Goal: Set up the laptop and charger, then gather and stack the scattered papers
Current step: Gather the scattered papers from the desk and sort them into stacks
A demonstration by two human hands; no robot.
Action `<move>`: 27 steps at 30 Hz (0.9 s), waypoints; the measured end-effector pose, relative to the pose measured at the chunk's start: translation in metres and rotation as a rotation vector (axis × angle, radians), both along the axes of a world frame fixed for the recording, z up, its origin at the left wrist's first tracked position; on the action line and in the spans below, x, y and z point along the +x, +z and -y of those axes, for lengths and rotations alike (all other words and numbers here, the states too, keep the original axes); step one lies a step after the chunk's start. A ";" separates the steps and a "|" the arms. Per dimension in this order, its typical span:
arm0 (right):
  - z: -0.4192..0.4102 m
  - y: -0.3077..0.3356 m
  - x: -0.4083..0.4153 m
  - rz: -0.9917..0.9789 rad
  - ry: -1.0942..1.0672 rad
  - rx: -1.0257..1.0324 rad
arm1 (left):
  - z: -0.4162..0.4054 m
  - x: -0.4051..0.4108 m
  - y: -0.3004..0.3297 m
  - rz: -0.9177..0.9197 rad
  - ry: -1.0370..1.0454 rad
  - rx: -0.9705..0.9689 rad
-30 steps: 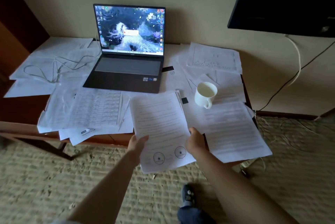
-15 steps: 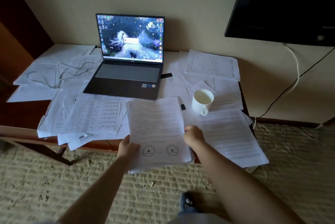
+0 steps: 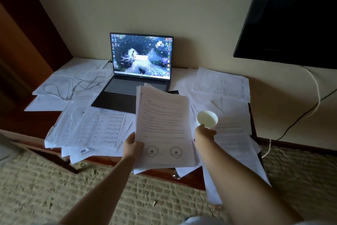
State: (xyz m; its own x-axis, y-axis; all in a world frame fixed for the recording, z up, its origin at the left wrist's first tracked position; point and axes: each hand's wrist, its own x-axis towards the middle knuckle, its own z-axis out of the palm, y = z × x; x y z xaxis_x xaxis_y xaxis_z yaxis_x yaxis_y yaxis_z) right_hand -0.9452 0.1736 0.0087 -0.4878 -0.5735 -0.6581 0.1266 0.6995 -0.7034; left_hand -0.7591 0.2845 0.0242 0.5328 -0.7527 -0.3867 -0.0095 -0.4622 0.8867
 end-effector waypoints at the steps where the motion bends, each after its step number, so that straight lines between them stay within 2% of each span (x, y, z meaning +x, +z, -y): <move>1: 0.007 -0.002 -0.002 0.085 -0.033 0.017 | 0.008 -0.005 0.003 0.016 0.000 -0.010; 3: 0.017 -0.003 -0.006 0.155 0.043 0.025 | 0.023 -0.014 0.005 0.041 0.005 -0.034; 7: 0.038 0.002 -0.012 0.091 0.239 -0.010 | 0.053 -0.024 0.009 0.127 0.028 -0.044; 12: 0.092 0.018 -0.019 -0.145 0.411 -0.098 | 0.096 -0.022 0.009 0.149 0.097 -0.064; 20: 0.180 0.004 -0.025 -0.170 0.408 -0.182 | 0.166 -0.015 -0.010 0.150 -0.019 -0.055; 27: 0.228 -0.010 -0.018 0.006 0.307 -0.182 | 0.209 -0.006 -0.020 0.088 -0.035 -0.016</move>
State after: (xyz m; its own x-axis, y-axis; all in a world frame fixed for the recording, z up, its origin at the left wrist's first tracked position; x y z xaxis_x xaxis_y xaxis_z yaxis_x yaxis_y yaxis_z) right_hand -0.9636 -0.0549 -0.0011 -0.2710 -0.8009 -0.5340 -0.0652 0.5687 -0.8199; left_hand -0.7648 0.0755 0.0043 0.5375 -0.7770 -0.3275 -0.1032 -0.4461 0.8890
